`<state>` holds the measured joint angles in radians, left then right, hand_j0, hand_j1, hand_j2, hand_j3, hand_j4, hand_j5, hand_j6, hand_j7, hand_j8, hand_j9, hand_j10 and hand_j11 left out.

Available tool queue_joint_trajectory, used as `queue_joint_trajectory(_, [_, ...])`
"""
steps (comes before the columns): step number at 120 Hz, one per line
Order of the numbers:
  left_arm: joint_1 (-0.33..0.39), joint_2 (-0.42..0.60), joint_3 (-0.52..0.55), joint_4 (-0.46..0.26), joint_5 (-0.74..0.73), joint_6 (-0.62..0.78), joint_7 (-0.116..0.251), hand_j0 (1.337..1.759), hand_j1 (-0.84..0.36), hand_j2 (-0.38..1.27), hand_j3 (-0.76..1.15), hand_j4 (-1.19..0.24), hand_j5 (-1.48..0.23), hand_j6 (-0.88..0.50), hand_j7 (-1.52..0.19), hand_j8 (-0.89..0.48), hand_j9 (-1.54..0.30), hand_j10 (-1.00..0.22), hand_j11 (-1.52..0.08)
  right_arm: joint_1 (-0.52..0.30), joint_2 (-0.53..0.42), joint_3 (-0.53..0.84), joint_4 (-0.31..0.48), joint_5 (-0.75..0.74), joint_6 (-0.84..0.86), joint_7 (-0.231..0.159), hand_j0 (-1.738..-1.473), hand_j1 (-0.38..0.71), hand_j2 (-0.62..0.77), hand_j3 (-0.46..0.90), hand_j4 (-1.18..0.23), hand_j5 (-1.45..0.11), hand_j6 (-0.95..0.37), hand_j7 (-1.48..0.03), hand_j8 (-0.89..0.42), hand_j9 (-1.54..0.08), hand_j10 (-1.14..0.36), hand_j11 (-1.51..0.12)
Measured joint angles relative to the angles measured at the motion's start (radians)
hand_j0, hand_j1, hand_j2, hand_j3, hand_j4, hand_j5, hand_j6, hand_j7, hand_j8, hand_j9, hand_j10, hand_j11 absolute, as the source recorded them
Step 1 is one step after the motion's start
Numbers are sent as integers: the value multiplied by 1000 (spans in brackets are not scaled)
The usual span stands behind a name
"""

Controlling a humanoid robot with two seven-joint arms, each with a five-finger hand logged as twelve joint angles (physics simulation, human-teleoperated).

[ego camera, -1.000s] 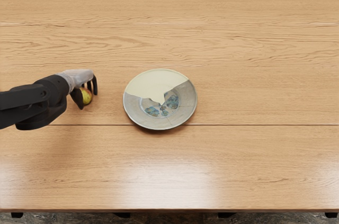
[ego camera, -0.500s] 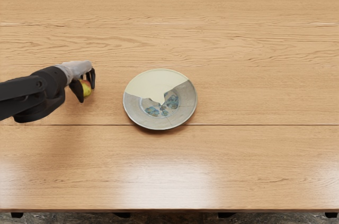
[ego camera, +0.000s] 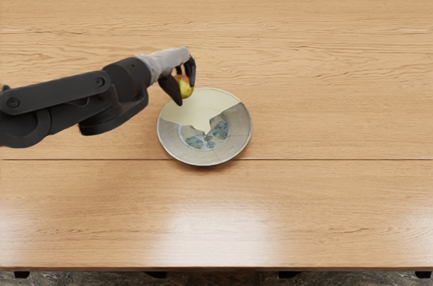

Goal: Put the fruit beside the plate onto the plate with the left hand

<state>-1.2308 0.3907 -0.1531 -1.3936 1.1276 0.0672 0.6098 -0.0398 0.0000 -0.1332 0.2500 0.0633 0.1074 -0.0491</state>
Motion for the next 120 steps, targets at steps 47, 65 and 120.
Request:
queue_joint_trajectory(47, [67, -57, 12, -10, -12, -2, 1, 1651, -251, 428, 0, -829, -1230, -448, -1177, -443, -1169, -706, -1168, 1, 0, 1, -3, 0, 0, 0, -1658, -333, -3, 0, -13, -17, -13, -17, -13, -17, -13, -17])
queue_joint_trajectory(65, [62, -58, 9, -8, -9, 11, 1, 1654, -7, 262, 0, -464, -692, -263, -660, -254, -655, -412, -653, 1, 0, 1, -8, 0, 0, 0, -1658, -333, -3, 0, -13, -17, -13, -17, -13, -17, -13, -17])
queue_joint_trajectory(120, [151, 210, -365, -2, -721, -502, 1, 1658, 312, 29, 0, -50, -73, -29, -70, -28, -69, -45, -69, 1, 0, 1, -9, 0, 0, 0, -1658, -333, -3, 0, -13, -17, -13, -17, -13, -17, -13, -17])
